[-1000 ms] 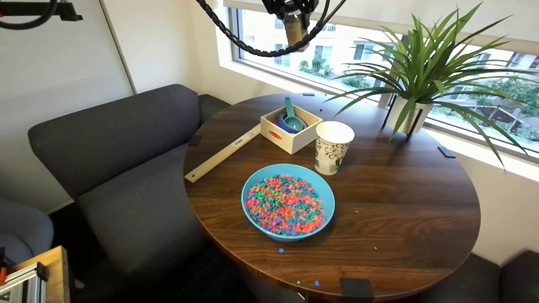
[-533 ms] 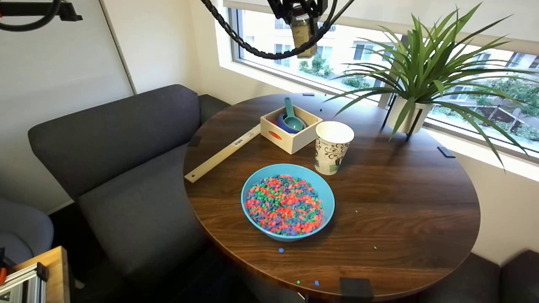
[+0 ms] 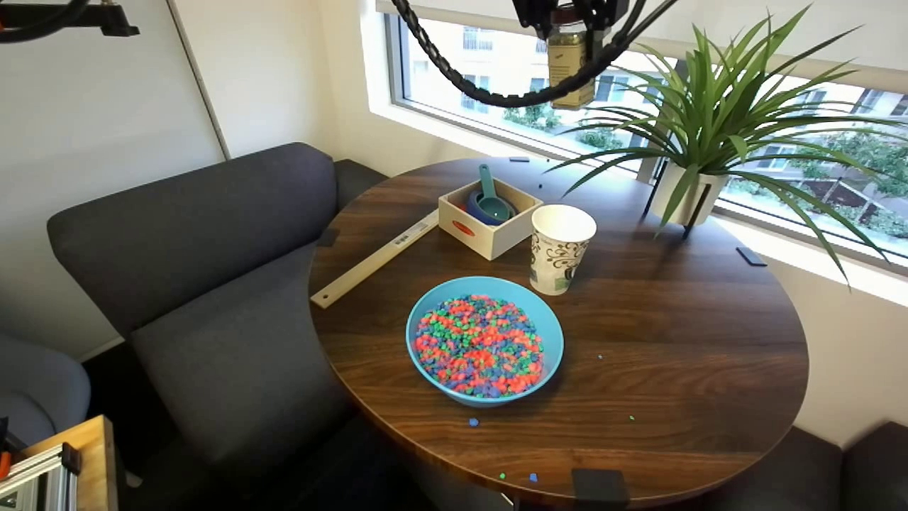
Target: Lift the salt shaker and put it in the cup
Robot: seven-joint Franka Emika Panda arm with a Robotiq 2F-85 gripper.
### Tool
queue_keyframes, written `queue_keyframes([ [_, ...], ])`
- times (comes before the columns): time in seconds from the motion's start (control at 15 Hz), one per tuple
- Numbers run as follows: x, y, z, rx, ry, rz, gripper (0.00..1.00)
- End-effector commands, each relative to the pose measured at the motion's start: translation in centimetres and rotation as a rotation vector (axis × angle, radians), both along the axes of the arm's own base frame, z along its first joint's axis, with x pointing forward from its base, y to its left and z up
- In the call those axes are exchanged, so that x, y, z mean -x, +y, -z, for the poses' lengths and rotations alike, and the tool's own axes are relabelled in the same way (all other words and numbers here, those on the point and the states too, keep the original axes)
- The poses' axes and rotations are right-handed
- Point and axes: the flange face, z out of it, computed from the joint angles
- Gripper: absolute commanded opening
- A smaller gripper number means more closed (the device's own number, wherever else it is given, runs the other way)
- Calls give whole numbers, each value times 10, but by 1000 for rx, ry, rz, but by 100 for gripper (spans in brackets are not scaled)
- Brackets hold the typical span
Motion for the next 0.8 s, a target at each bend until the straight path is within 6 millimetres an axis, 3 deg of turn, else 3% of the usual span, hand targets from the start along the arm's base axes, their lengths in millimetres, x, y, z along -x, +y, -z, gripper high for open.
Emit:
queue_keyframes([
  [0.0, -4, -32, 2, -57, -29, 81, 26],
  [0.27, -8, -54, 2, -92, -48, 127, 26],
  [0.4, -7, -55, 5, -64, -31, 112, 26],
  [0.47, -7, -57, 5, -64, -31, 115, 51],
  [0.53, -7, -57, 6, -64, -30, 115, 51],
  [0.6, -7, -56, 6, -64, -30, 114, 26],
  [0.73, -5, -62, 17, -75, 6, 132, 26],
])
